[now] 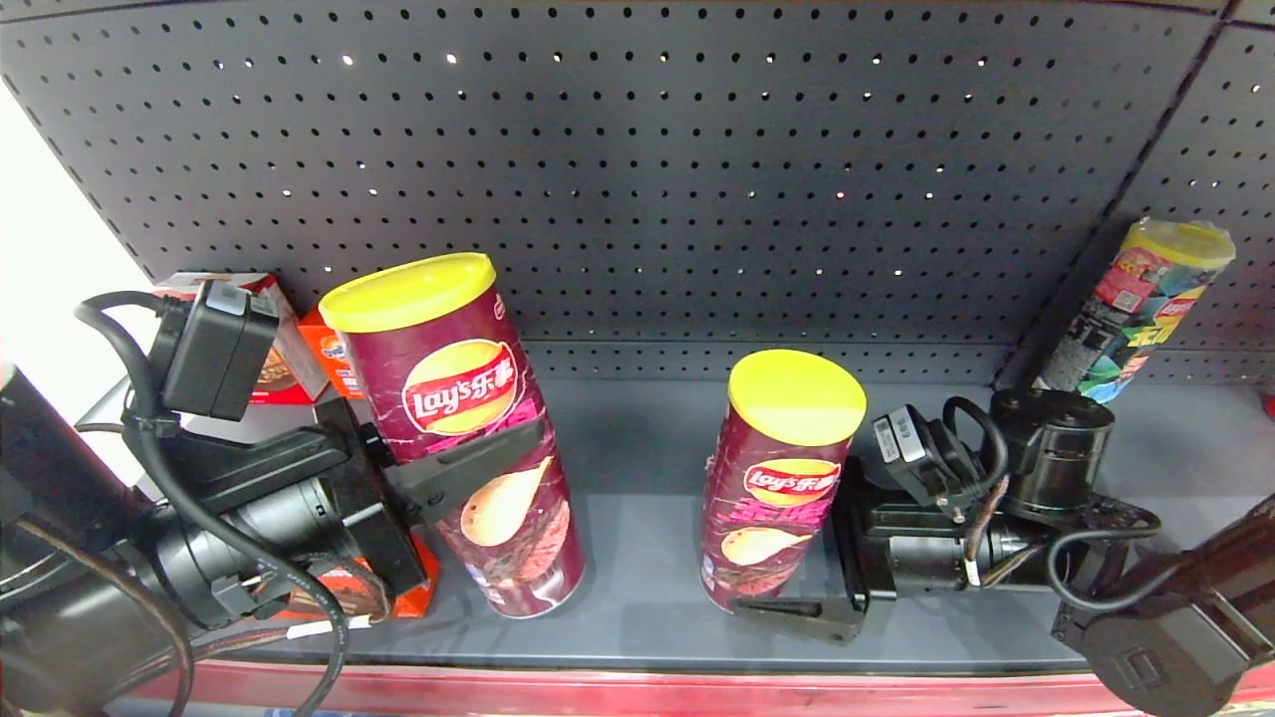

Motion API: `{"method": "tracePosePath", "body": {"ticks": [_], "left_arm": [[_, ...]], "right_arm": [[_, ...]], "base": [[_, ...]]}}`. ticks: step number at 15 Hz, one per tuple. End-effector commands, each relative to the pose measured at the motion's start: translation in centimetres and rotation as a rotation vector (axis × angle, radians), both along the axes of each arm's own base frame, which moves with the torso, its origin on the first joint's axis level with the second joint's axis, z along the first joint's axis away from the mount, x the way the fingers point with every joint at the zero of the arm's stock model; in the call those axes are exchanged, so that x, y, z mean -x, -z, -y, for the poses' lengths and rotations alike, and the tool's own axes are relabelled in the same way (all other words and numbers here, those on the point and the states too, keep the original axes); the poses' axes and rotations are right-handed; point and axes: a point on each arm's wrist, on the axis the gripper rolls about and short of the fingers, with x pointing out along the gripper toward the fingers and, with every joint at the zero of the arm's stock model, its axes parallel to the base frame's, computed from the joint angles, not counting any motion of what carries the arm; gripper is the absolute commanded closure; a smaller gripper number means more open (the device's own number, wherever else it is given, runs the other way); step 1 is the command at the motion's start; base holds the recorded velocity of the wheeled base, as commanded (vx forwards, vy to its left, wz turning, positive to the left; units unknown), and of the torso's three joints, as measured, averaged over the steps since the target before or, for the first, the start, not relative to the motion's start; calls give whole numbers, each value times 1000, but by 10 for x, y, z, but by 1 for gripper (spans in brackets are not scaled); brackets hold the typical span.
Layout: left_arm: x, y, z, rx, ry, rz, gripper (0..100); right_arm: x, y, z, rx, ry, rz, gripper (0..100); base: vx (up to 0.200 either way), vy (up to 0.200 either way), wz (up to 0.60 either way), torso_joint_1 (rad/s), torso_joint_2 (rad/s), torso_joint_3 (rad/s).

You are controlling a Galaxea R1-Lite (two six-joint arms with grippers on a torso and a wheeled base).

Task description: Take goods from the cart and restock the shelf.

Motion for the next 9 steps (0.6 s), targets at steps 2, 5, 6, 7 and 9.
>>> {"method": "tracePosePath", "body": {"ticks": [2,5,6,7,9], "left_arm": [[0,0,0,1,2,-1,100],[1,1,-1,-2,0,-2,100],[1,1,-1,-2,0,-2,100],[1,1,0,-1,2,-1,100],[1,0,0,0,2,2,100]], "right_arm": [[14,-10,26,-7,62,15,0],[38,-26,50,-27,124,46,0],[53,-32,57,-39,163,59,0],[72,-37,64,-58,205,46,0],[99,-44,72,-97,315,53,0]], "base": [[0,0,0,0,0,0],[0,0,0,0,0,0],[0,0,0,0,0,0],[0,0,0,0,0,0],[0,0,0,0,0,0]]}}
